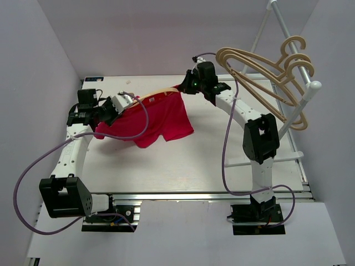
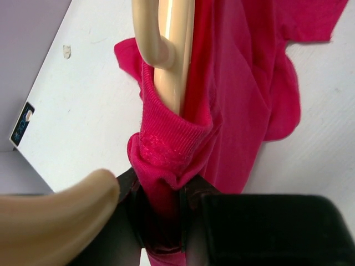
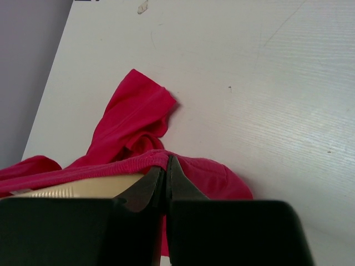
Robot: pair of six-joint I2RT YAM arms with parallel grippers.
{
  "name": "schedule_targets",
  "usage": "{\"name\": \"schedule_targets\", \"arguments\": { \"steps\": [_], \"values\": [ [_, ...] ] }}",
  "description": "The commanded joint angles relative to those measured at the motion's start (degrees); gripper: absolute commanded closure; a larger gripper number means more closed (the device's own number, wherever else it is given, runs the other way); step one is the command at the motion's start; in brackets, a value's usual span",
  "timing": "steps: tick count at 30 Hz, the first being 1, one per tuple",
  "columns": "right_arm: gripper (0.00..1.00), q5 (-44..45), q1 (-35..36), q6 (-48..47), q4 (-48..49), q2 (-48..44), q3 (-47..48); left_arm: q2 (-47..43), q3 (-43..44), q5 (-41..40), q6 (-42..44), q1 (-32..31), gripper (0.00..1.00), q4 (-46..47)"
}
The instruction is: Place the t-shirt on the hanger
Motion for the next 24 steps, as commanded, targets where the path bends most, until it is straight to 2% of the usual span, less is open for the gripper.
{"name": "schedule_targets", "arguments": {
  "steps": [1, 5, 8, 17, 21, 24],
  "values": [
    [1.0, 6.8, -6.0, -3.6, 3.5, -4.4, -2.0, -1.0, -1.1, -9.5, 0.1, 2.8, 1.0, -1.3],
    [1.0, 5.6, -5.9, -6.5, -0.5, -8.0, -2.6, -1.8, -4.3, -12.8, -1.6, 2.8, 1.0, 3.4],
    [1.0, 2.8, -4.9, -9.2, -3.1, -9.1, -2.4, -1.3, -4.4, -12.7, 0.0, 2.8, 1.0, 2.1],
    [1.0, 0.5, 4.3, -15.9, -7.5, -8.1, 4.7, -0.9, -4.0, -8.3, 1.6, 1.7, 1.0, 0.5],
    [1.0, 3.2, 9.7, -20.5, -9.6, -6.8, 9.3, -0.2, -3.2, -5.5, 2.3, 0.2, 1.0, -0.6],
    [1.0, -1.7, 12.2, -21.0, -10.7, -5.3, 11.7, 1.8, -0.5, -1.9, 2.6, -0.2, 1.0, -2.9]
  ]
}}
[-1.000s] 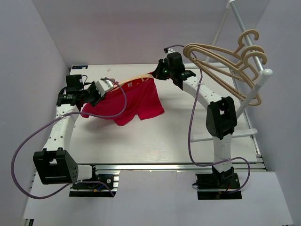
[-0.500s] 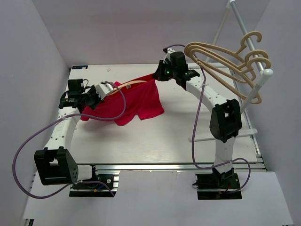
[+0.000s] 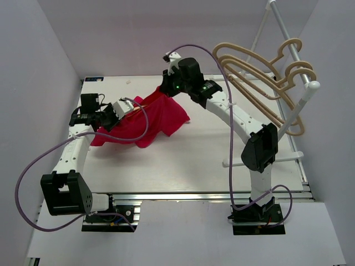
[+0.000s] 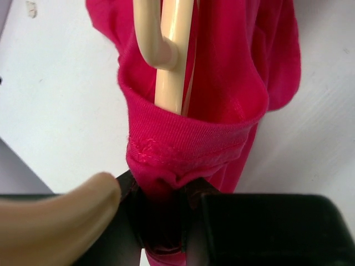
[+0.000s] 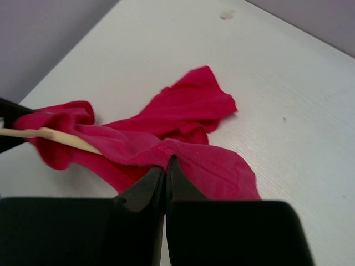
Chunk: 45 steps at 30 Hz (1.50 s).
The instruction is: Place the t-shirt on the hanger
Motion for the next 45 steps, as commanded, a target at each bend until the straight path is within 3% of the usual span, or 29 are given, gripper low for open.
{"name": "schedule_targets", "arguments": {
  "steps": [1, 7, 13, 17, 20, 22, 26, 29, 33, 40, 45],
  "values": [
    [1.0, -3.2, 2.5, -4.0, 0.0, 0.9, 4.7, 1.5, 3.9, 3.5, 1.0, -0.8, 1.0, -2.8],
    [0.98, -6.9, 5.8, -9.2, -1.7, 4.9, 7.9, 3.0, 4.6, 8.7, 1.6, -2.5, 1.0, -2.7],
    [0.5, -1.7, 5.7, -13.2, -5.7, 2.2, 5.0, 5.7, 6.0, 9.2, 1.3, -2.4, 1.0, -2.7],
    [0.34, -0.8, 4.0, -14.9, -6.4, -1.0, 2.1, 6.8, 6.6, 8.8, 1.4, -2.5, 1.0, -3.2],
    [0.25, -11.3, 0.5, -19.4, -6.4, -2.7, 0.4, 7.1, 6.6, 8.7, 1.9, -2.4, 1.0, -3.6],
    [0.24, -15.4, -1.6, -25.0, -8.9, -2.6, 0.3, 7.0, 6.5, 8.8, 2.4, -2.4, 1.0, -4.2],
    [0.24, -20.7, -2.1, -44.9, -16.0, -1.0, 0.1, 6.6, 6.1, 9.4, 3.8, -2.5, 1.0, -5.2],
    [0.25, -24.8, -2.1, -51.4, -23.2, 2.9, 5.2, 6.6, 6.2, 9.8, 4.5, -2.4, 1.0, -5.8],
    [0.26, -29.9, -2.0, -52.4, -25.6, 7.2, 9.8, 6.7, 7.0, 10.5, 5.0, -2.5, 1.0, -6.4],
    [0.25, -35.4, -2.0, -49.8, -20.4, 9.0, 7.9, 6.3, 8.6, 13.1, 5.8, -2.5, 1.0, -7.1],
    [0.32, -38.4, -2.0, -48.1, -17.8, 11.3, 8.9, 6.3, 9.9, 14.6, 6.8, -2.5, 1.0, -8.4]
  ]
}}
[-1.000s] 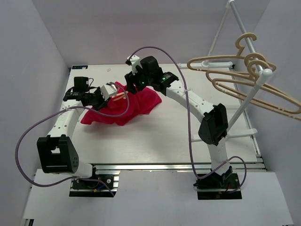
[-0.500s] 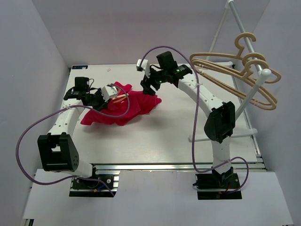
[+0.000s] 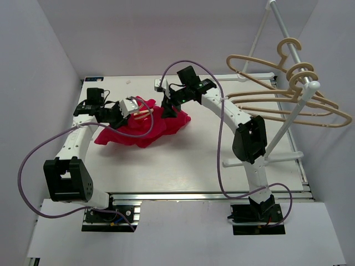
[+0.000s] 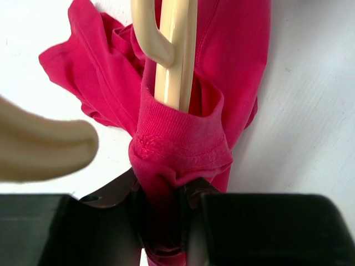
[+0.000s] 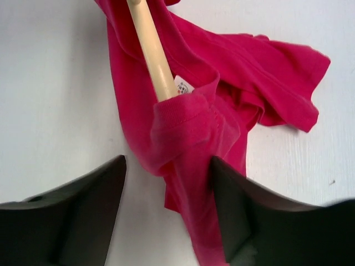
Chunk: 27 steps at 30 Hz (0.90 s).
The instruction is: Place the t-shirt on the hanger
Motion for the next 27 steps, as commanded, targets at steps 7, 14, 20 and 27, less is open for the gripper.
{"name": "schedule_targets", "arguments": {
  "steps": [7, 14, 20, 27],
  "values": [
    [0.54, -4.4, -0.2, 1.7, 6.5, 1.9, 1.4, -1.7, 5.0, 6.5, 2.9, -0.1, 1.0, -3.2],
    [1.0, -1.8, -0.2, 1.1, 5.8, 1.8, 0.7, -3.2, 4.9, 6.9, 3.0, -0.1, 1.0, -3.1],
    [1.0, 3.6, -0.8, 1.4, 8.7, -2.1, -3.5, -3.8, 4.4, 3.2, 2.6, -0.1, 1.0, -4.0],
    [1.0, 14.1, -2.1, 5.5, 19.6, -10.8, -15.2, -3.2, 0.8, -5.8, -2.1, -0.1, 1.0, -3.1]
  ]
}}
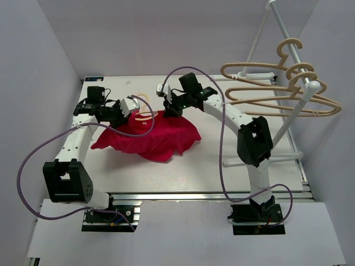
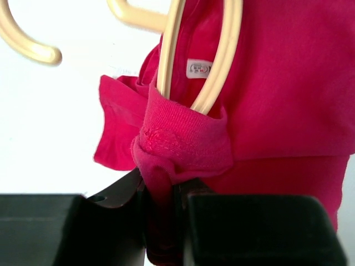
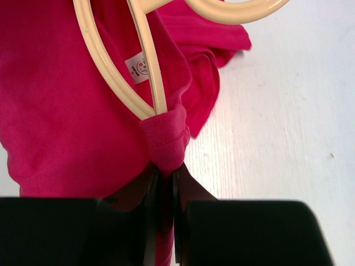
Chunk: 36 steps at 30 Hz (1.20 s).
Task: Place the t-shirt on the hanger
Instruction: Place the T-shirt on the hanger, then place the hanger at the clothesline.
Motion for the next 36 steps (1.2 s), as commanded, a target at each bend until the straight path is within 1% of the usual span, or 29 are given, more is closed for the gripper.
{"name": "schedule_targets", "arguments": {
  "steps": [1, 2, 3, 4, 5, 7, 8, 9, 11, 13, 14, 15, 16, 18, 19, 20, 21, 23, 24, 26, 27, 28, 29, 31, 32, 33, 36],
  "values": [
    [1.0, 12.8, -2.1, 2.1, 10.0, -8.2, -6.5, -2.9, -3.1, -5.8, -3.0, 0.4, 1.0, 0.6],
    [1.0, 14.3, -2.2, 3.0, 11.6, -10.3, -7.9, -3.9, -3.8, -7.2, -3.8, 0.4, 1.0, 1.5],
    [1.0, 15.4, -2.3, 3.2, 12.9, -11.4, -9.2, -4.5, -4.5, -10.2, -5.4, 0.5, 0.97, 3.4],
    [1.0, 18.3, -2.6, 3.5, 15.4, -12.4, -11.9, -5.0, -5.1, -11.4, -5.7, 0.4, 0.91, 3.9],
    [1.0, 19.9, -2.6, 4.2, 16.8, -14.5, -13.3, -6.0, -5.9, -12.5, -6.0, 0.5, 0.75, 4.3],
    [1.0, 23.0, -2.7, 4.2, 20.2, -16.5, -15.9, -6.9, -6.3, -14.8, -7.0, 0.5, 0.53, 4.5],
    [1.0, 23.6, -2.7, 4.3, 21.0, -18.1, -17.9, -7.5, -6.8, -15.3, -7.5, 0.6, 0.35, 5.9],
    [1.0, 24.0, -2.7, 4.5, 21.6, -18.8, -18.7, -8.3, -6.7, -15.6, -9.7, 0.6, 0.02, 6.7],
    [1.0, 23.2, -2.6, 5.2, 22.7, -20.1, -20.2, -8.9, -4.8, -14.1, -12.1, 0.8, 0.02, 7.8],
    [1.0, 22.4, -1.8, 5.1, 22.7, -20.7, -20.6, -8.6, -2.1, -11.4, -17.4, 0.7, 0.02, 9.4],
    [1.0, 22.7, -1.3, 4.9, 22.9, -20.9, -20.9, -8.4, -0.6, -9.0, -20.6, 0.8, 0.02, 12.0],
    [1.0, 23.4, -0.7, 4.4, 23.4, -21.0, -21.3, -8.2, 2.8, -7.1, -26.2, 0.7, 0.02, 13.3],
    [1.0, 26.0, 0.5, 4.3, 24.3, -21.5, -21.8, -7.4, 4.1, -6.1, -30.1, 0.7, 0.02, 15.7],
    [1.0, 29.0, 1.7, 4.8, 26.7, -22.0, -23.1, -5.9, 8.6, 0.4, -35.3, 0.7, 0.02, 18.7],
    [1.0, 29.0, 2.4, 5.5, 27.0, -22.6, -23.5, -3.7, 9.9, 3.0, -37.0, 0.5, 0.02, 19.9],
    [1.0, 29.1, 2.6, 6.6, 29.0, -23.1, -24.0, -2.6, 11.1, 4.9, -39.0, 0.5, 0.02, 23.3],
    [1.0, 29.5, 2.9, 7.7, 31.2, -23.6, -25.2, -1.3, 12.1, 6.0, -44.7, 0.5, 0.02, 25.5],
    [1.0, 33.6, 3.7, 10.4, 34.3, -25.8, -27.3, 2.7, 14.5, 8.5, -47.4, -0.1, 0.02, 30.4],
    [1.0, 35.6, 4.2, 10.8, 37.6, -26.8, -29.7, 4.0, 16.0, 8.9, -49.8, -1.9, 0.02, 31.7],
    [1.0, 36.6, 4.3, 12.6, 38.8, -29.1, -30.5, 8.0, 18.6, 7.3, -50.0, -5.4, 0.02, 31.7],
    [1.0, 37.5, 4.3, 13.2, 38.8, -29.7, -30.6, 9.3, 20.0, 3.4, -50.7, -7.0, 0.02, 31.1],
    [1.0, 37.5, 4.3, 13.6, 38.5, -30.8, -30.4, 10.7, 23.6, 1.1, -51.1, -10.3, 0.02, 29.9],
    [1.0, 37.5, 4.3, 13.5, 38.1, -31.2, -30.5, 13.2, 25.4, -0.2, -51.4, -11.7, 0.02, 27.3],
    [1.0, 39.1, 4.4, 13.2, 38.2, -32.5, -31.2, 14.2, 27.4, -2.4, -54.2, -13.9, 0.02, 26.6],
    [1.0, 39.2, 4.3, 13.0, 38.4, -33.0, -31.6, 14.0, 27.1, -2.8, -57.5, -14.2, 0.02, 28.3],
    [1.0, 39.5, 4.4, 12.9, 38.6, -33.5, -31.8, 13.7, 26.6, -2.9, -58.1, -14.4, 0.02, 28.8],
    [1.0, 39.8, 4.4, 12.8, 37.5, -34.0, -31.9, 11.9, 22.8, -7.9, -60.1, -16.3, 0.02, 31.9]
  ]
}}
